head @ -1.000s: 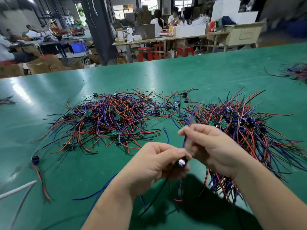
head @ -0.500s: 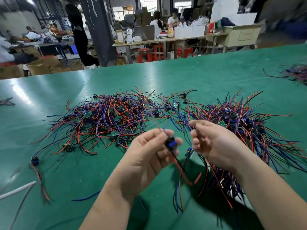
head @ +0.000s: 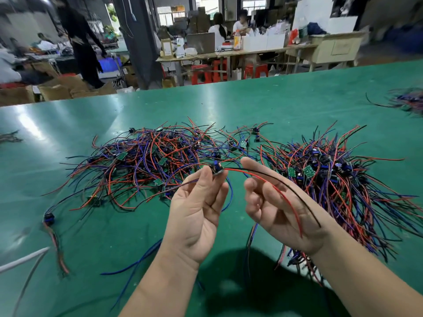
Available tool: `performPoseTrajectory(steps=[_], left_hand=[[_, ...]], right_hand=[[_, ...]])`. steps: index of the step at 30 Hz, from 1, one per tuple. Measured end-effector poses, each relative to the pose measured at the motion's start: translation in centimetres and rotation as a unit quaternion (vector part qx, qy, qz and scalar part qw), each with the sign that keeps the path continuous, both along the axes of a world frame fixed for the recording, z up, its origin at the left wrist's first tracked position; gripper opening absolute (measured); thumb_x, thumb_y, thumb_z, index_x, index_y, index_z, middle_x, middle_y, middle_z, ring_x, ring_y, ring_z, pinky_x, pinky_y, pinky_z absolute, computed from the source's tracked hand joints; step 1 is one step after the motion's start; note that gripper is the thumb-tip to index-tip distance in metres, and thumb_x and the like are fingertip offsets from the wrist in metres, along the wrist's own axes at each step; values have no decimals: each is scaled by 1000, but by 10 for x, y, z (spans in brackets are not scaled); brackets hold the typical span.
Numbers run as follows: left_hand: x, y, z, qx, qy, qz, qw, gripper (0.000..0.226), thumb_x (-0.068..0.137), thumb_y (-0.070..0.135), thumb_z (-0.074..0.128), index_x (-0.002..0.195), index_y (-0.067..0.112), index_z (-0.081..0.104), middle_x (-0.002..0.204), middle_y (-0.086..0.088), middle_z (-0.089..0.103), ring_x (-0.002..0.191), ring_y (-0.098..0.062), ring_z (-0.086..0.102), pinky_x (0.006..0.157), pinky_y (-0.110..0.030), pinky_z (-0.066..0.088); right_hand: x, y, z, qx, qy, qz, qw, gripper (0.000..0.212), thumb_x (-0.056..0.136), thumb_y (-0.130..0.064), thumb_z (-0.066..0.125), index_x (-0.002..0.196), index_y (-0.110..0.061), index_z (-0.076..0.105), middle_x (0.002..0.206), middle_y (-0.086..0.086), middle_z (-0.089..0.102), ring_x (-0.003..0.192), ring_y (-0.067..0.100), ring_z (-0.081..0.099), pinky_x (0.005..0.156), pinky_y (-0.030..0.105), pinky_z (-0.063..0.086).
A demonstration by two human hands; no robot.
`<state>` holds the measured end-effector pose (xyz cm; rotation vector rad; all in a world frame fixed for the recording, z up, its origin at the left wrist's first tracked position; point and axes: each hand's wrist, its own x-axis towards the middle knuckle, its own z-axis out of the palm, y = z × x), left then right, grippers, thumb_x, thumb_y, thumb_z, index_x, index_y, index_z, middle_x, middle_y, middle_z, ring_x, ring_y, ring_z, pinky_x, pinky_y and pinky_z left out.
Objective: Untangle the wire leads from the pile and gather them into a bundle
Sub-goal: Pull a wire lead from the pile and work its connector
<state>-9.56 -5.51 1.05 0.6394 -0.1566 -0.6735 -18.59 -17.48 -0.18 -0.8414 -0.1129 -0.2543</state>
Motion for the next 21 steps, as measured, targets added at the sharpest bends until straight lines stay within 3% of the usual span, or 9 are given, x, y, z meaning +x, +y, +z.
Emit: performPoseTrajectory(steps=[3, 6, 9, 11, 13, 16, 17, 18, 21], left_hand=[[-11, -6, -5, 26, -82, 25, 996, 6, 56, 15, 73, 60, 16, 68, 71, -5, 70, 67, -12, 70, 61, -20, 56], [-19, -8, -14, 86, -245, 72, 963, 26, 55, 10, 81, 72, 11, 62, 72, -1, 72, 70, -10, 69, 68, -18, 53], [-22, -8, -22, 165, -471, 89, 862, 20, 68, 3, 78, 80, 17, 68, 90, 5, 73, 89, -13, 70, 82, -27, 54], [-19, -6, -26, 208, -552, 101, 801, 28, 73, -4, 61, 81, 21, 73, 95, 9, 73, 95, -10, 68, 87, -26, 51], [-19, -5, -22, 217, -510, 81, 828, 36, 73, -5, 49, 79, 19, 75, 91, 6, 75, 90, -11, 69, 82, -24, 53], [-19, -4, -13, 183, -319, -32, 929, 14, 78, 11, 63, 76, 16, 76, 81, -5, 75, 73, -18, 72, 64, -25, 56], [-19, -3, -9, 175, -277, -72, 942, 2, 74, 16, 76, 76, 17, 77, 78, -6, 74, 68, -18, 71, 60, -24, 56], [-17, -3, -9, 182, -265, -91, 943, 11, 66, 23, 82, 75, 19, 78, 75, -6, 74, 63, -16, 70, 57, -23, 55], [-15, -3, -8, 208, -242, -100, 943, 23, 51, 31, 77, 72, 20, 78, 68, -4, 72, 55, -10, 64, 57, -22, 56]], right_hand=[[5, 3, 0, 86, 51, -65, 993, 58, 44, -18, 95, 97, -10, 76, 74, 3, 66, 59, 8, 60, 57, 18, 52], [7, 6, 4, 147, 90, -118, 978, 25, 60, -20, 80, 82, -9, 77, 65, 1, 60, 50, 6, 55, 51, 17, 50], [7, 3, 9, 141, 140, -172, 965, 18, 70, -25, 63, 73, -13, 76, 63, -1, 54, 49, 8, 51, 47, 16, 48], [4, -1, 12, 109, 157, -188, 963, 17, 69, -28, 62, 72, -16, 74, 68, -1, 54, 51, 9, 52, 47, 17, 47], [-1, -6, 16, 60, 163, -185, 967, 16, 71, -30, 61, 70, -20, 73, 69, -4, 54, 52, 10, 50, 48, 17, 44], [-4, -8, 16, -9, 141, -171, 975, 19, 76, -25, 57, 66, -18, 70, 64, -2, 55, 55, 8, 49, 52, 17, 47], [-4, -7, 16, -43, 137, -165, 976, 18, 77, -24, 57, 66, -17, 70, 63, -2, 54, 54, 6, 48, 51, 13, 46], [-3, -6, 14, -73, 133, -158, 976, 18, 76, -23, 58, 67, -16, 70, 63, -2, 54, 53, 4, 47, 50, 11, 44], [1, -4, 7, -127, 135, -151, 971, 17, 74, -25, 61, 72, -14, 74, 62, -3, 57, 52, 3, 46, 50, 9, 42]])
